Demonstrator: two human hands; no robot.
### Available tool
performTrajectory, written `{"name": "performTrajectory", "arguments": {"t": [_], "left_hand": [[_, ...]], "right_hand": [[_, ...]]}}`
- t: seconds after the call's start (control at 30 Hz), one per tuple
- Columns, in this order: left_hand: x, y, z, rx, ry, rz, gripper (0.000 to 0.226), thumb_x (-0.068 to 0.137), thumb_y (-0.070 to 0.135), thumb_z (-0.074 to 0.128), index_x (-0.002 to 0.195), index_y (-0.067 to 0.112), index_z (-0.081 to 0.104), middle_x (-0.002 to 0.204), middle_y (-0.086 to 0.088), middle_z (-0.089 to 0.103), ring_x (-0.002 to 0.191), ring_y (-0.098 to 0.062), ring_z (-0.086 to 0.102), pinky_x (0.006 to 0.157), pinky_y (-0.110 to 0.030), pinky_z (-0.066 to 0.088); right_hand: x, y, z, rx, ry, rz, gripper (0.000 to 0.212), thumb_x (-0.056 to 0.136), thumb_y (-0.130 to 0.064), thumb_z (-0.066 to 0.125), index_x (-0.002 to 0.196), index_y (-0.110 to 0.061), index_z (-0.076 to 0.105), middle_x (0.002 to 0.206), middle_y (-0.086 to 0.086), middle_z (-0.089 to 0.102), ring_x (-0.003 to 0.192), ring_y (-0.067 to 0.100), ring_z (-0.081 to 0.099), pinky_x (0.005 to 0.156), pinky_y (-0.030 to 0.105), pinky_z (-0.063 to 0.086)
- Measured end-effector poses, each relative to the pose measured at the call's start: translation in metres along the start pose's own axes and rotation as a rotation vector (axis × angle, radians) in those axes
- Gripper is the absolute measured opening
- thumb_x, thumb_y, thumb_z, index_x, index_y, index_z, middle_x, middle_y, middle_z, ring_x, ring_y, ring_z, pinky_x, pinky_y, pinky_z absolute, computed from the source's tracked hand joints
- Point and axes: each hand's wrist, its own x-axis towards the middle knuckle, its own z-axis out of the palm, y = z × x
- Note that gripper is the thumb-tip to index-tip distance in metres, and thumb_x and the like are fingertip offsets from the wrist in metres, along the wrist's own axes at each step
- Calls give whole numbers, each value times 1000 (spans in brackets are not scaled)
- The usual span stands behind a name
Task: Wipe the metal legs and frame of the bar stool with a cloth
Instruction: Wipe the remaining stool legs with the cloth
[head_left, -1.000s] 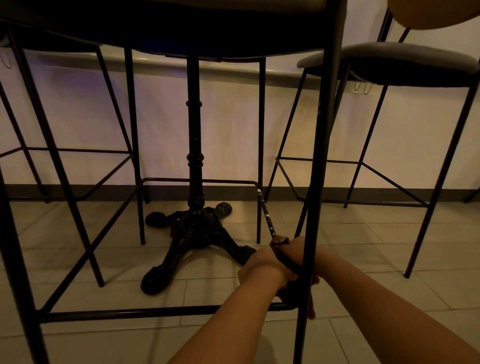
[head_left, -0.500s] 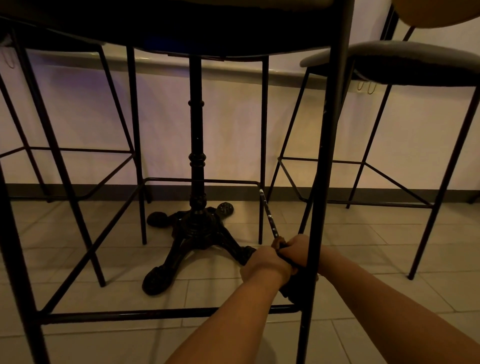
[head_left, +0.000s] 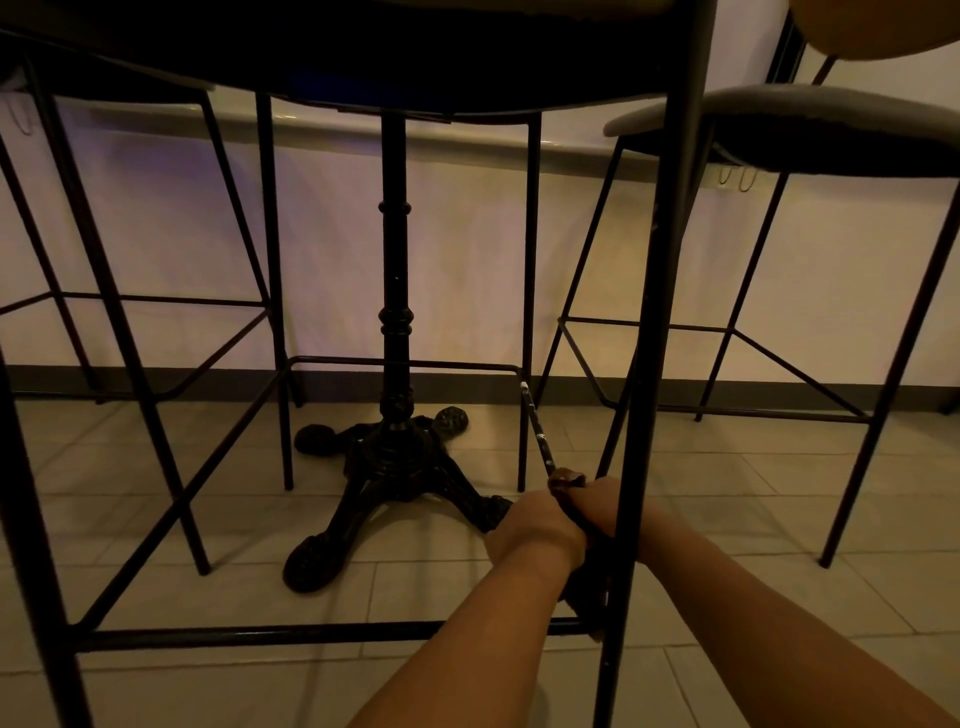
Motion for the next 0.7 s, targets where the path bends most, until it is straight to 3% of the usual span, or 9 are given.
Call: {"name": "performTrajectory", "arguments": {"t": [0.13,0.2,0.3,0.4,0.6,0.7], "left_hand": [[-2,1,0,23,-14,-15,18,92,27,56,104,16,63,104,-4,67,98,-22,62,97,-38,45],[-2,1,-1,26,-34,-18,18,92,25,56,105,15,63,106,-6,67,100,-23,62,98,-38,45],[0,3,-3,14,-76,-14,24,91,21,57,114,17,58,113,-9,65,106,-27,61,100,-41,44],[2,4,-5,-12,-106,3,36,89,22,60,125,20,53,115,-8,63,108,-26,60,100,-41,45],[4,2,-2,-94,-146,35,14,90,26,60,102,18,59,110,-8,67,105,-24,62,100,-42,44],[3,1,-1,-95,-145,50,22,91,31,57,107,17,61,110,-7,67,106,-25,62,100,-42,44]], "right_hand": [[-6,1,-2,117,9,-20,19,92,-33,57,94,-14,60,80,7,62,70,19,62,59,29,51],[-9,0,-2,35,-16,-23,19,93,-34,55,87,-16,57,81,6,62,70,17,61,55,25,47],[-7,-3,-1,-70,-27,-33,24,95,-36,51,87,-15,58,84,7,64,74,18,63,63,26,51],[-1,-6,-2,-140,-13,-58,24,94,-35,53,84,-14,59,77,6,65,64,15,63,53,23,47],[17,-12,-3,-240,32,-105,25,93,-38,54,76,-19,58,68,0,61,56,7,59,43,17,39],[22,-9,-5,-125,62,-134,19,93,-29,56,81,-15,62,65,-3,53,46,0,49,34,10,37]]}}
